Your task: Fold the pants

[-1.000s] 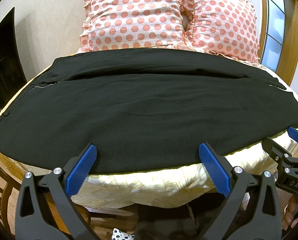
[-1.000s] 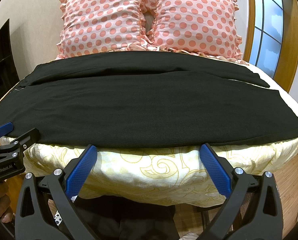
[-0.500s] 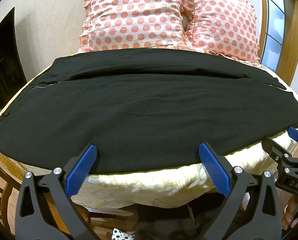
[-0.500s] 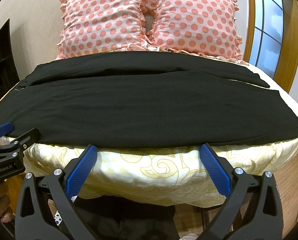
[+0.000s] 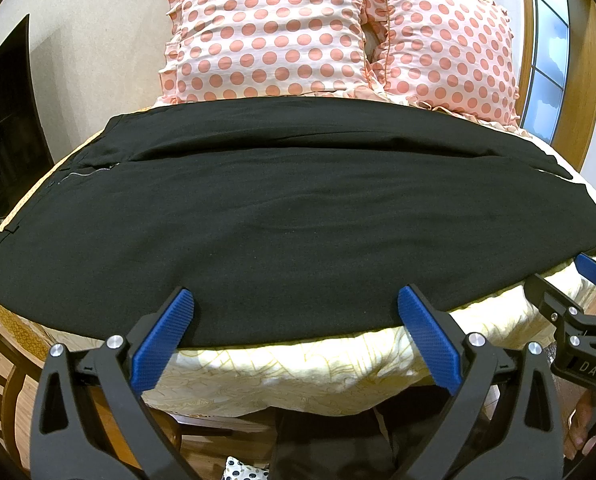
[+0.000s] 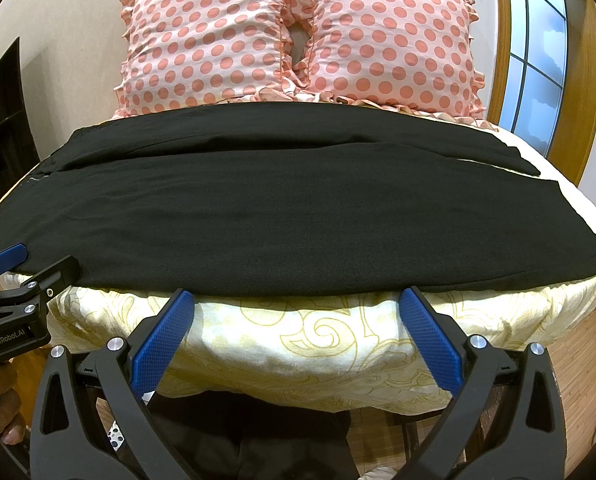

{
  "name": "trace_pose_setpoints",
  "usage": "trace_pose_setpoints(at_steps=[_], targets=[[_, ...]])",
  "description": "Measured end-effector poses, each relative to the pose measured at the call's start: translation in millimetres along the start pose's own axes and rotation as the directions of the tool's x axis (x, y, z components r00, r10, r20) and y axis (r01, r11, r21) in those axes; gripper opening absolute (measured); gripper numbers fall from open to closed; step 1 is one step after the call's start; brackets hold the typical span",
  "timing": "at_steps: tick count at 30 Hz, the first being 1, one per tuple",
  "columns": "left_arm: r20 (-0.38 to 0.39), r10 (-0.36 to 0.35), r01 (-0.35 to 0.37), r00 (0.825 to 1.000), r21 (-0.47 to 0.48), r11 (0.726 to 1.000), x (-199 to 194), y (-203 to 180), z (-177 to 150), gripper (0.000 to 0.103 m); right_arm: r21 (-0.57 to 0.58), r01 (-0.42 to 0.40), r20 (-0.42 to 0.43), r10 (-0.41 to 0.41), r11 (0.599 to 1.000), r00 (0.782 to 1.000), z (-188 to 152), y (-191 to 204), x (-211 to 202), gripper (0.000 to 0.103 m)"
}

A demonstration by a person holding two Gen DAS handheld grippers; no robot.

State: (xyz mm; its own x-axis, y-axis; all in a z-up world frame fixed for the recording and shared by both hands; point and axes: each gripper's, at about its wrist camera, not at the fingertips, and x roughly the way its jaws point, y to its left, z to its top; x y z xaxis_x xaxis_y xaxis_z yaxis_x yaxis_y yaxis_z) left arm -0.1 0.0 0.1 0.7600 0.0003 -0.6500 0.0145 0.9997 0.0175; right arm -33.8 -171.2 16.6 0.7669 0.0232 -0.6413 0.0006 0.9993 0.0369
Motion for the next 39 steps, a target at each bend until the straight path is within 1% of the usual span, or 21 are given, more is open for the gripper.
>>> trace_pose_setpoints(at_steps=[14, 19, 22, 24, 25, 26, 28, 30, 32, 34, 35, 36, 39], targets=[[-0.011, 0.002, -0.002, 1.0, -0.003, 1.0, 1.3, -2.1, 3.8, 0.101, -0.001, -0.001, 0.004, 0.001, 1.0, 1.0, -0.9, -0.1, -0.6, 0.102], [-0.011, 0.001, -0.001, 1.0, -0.002, 1.0, 1.3, -2.1, 3.9, 0.101, -0.009, -0.013, 0.011, 0.013, 1.0, 1.0, -1.4, -7.0, -3.4, 0.102], [-0.01, 0.002, -0.002, 1.0, -0.002, 1.0, 1.2, -2.3, 3.9, 0.101, -0.017, -0.056, 0.009, 0.056, 0.998, 0.998, -1.1, -11.6, -11.0, 0.102], [-0.011, 0.0, 0.0, 1.0, -0.002, 1.0, 1.2, -1.9, 3.6, 0.101, 0.007, -0.115, 0.025, 0.115, 0.993, 0.993, 4.0, -17.4, -15.0, 0.102], [-0.009, -0.005, 0.005, 1.0, 0.009, 1.0, 0.6, -2.1, 1.8, 0.101, 0.029, -0.148, 0.045, 0.146, 0.989, 0.988, 9.4, -24.7, -19.9, 0.102], [-0.008, -0.007, 0.007, 1.0, 0.013, 1.0, 0.3, -1.7, 1.1, 0.101, 0.044, -0.153, 0.073, 0.149, 0.987, 0.986, 16.2, -32.5, -25.0, 0.102], [-0.011, -0.007, 0.007, 1.0, 0.01, 1.0, -1.0, 2.5, 0.8, 0.101, 0.054, -0.115, 0.116, 0.108, 0.992, 0.987, 32.7, -45.7, -33.4, 0.102], [0.009, 0.008, -0.008, 1.0, 0.011, 1.0, -4.3, 7.8, 8.8, 0.101, 0.07, -0.056, 0.139, 0.046, 0.996, 0.989, 57.3, -63.2, -35.8, 0.102], [0.039, 0.017, -0.017, 0.999, 0.013, 1.0, -8.6, 10.6, 19.2, 0.101, 0.1, 0.0, 0.137, -0.013, 0.995, 0.99, 78.6, -79.8, -31.4, 0.102], [0.063, 0.022, -0.023, 0.998, 0.017, 1.0, -8.9, 13.8, 32.2, 0.101, 0.151, 0.053, 0.098, -0.068, 0.987, 0.993, 108.5, -101.4, -14.1, 0.102], [0.07, 0.026, -0.027, 0.997, 0.017, 0.999, -6.9, 15.7, 38.9, 0.101, 0.172, 0.062, 0.084, -0.077, 0.983, 0.993, 118.1, -111.0, -6.1, 0.102], [0.071, 0.034, -0.035, 0.997, 0.015, 0.999, -3.5, 17.7, 46.9, 0.101, 0.204, 0.084, 0.055, -0.097, 0.975, 0.994, 134.3, -124.4, 9.1, 0.102], [0.057, 0.05, -0.05, 0.997, -0.001, 0.999, 9.8, 23.4, 70.4, 0.101, 0.264, 0.144, -0.005, -0.148, 0.954, 0.989, 166.1, -153.4, 45.9, 0.102]])
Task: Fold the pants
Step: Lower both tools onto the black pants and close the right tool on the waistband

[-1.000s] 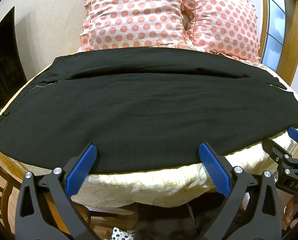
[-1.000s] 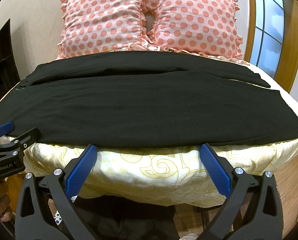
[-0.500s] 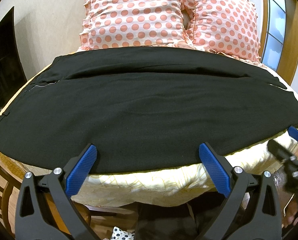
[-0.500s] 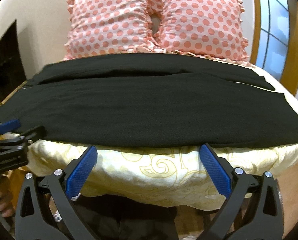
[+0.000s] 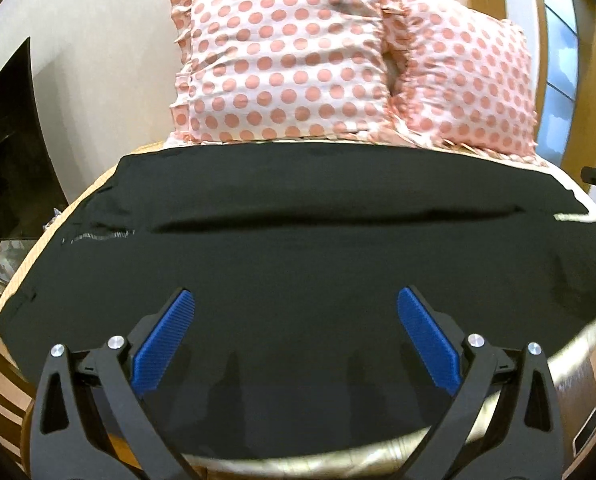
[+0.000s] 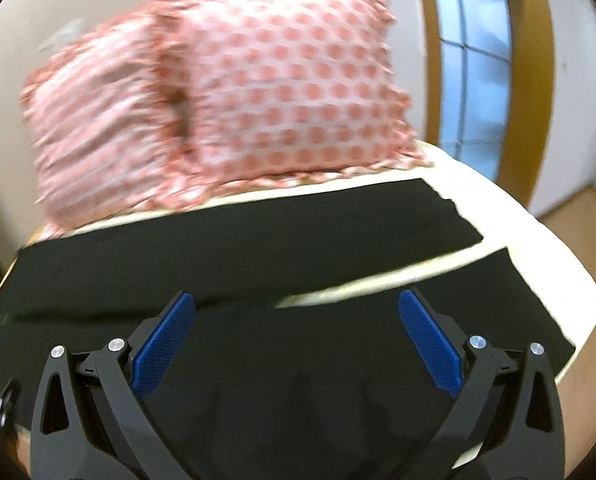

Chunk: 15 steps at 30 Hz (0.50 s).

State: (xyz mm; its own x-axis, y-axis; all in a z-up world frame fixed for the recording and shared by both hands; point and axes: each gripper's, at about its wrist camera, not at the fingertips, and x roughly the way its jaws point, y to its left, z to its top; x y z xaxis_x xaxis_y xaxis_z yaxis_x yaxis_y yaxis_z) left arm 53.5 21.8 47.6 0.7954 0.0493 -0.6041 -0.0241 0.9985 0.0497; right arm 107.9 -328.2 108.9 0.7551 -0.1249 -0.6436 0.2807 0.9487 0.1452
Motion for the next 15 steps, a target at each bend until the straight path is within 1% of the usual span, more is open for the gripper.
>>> trace_pose_setpoints(at_steps=[3, 5, 6, 7, 8, 9, 12, 15], targets=[[-0.002, 0.024, -0.024, 1.0, -0.014, 1.0, 15.4, 5.3, 25.1, 0.101, 0.066, 0.089, -0.057, -0.085, 0.994, 0.995, 37.0, -18.9, 49.6, 0.102], [0.013, 0.052, -0.051, 0.999, -0.02, 0.998, 26.7, 9.2, 41.0, 0.101, 0.111, 0.162, -0.088, -0.152, 0.981, 0.984, 58.6, -34.7, 82.0, 0.102], [0.017, 0.062, -0.061, 0.998, -0.021, 0.998, 30.9, 9.8, 45.5, 0.101, 0.132, 0.192, -0.104, -0.179, 0.973, 0.978, 66.7, -41.0, 96.0, 0.099], [0.02, 0.076, -0.075, 0.997, -0.024, 0.997, 37.9, 11.9, 50.8, 0.101, 0.167, 0.231, -0.142, -0.208, 0.959, 0.968, 79.2, -50.2, 119.6, 0.097], [0.014, 0.081, -0.08, 0.997, -0.033, 0.996, 45.3, 14.2, 54.9, 0.101, 0.191, 0.254, -0.167, -0.223, 0.948, 0.96, 86.1, -56.5, 133.2, 0.091], [0.008, 0.077, -0.077, 0.997, -0.04, 0.996, 50.0, 15.5, 56.5, 0.101, 0.208, 0.269, -0.187, -0.232, 0.94, 0.955, 91.7, -61.9, 143.9, 0.087], [-0.033, 0.045, -0.048, 0.998, -0.082, 0.995, 68.9, 22.4, 56.6, 0.101, 0.288, 0.344, -0.277, -0.266, 0.894, 0.923, 108.5, -83.9, 191.9, 0.077], [-0.074, 0.004, -0.011, 0.997, -0.098, 0.995, 80.9, 24.6, 50.9, 0.101, 0.326, 0.423, -0.326, -0.32, 0.845, 0.89, 114.2, -98.0, 219.9, 0.071]])
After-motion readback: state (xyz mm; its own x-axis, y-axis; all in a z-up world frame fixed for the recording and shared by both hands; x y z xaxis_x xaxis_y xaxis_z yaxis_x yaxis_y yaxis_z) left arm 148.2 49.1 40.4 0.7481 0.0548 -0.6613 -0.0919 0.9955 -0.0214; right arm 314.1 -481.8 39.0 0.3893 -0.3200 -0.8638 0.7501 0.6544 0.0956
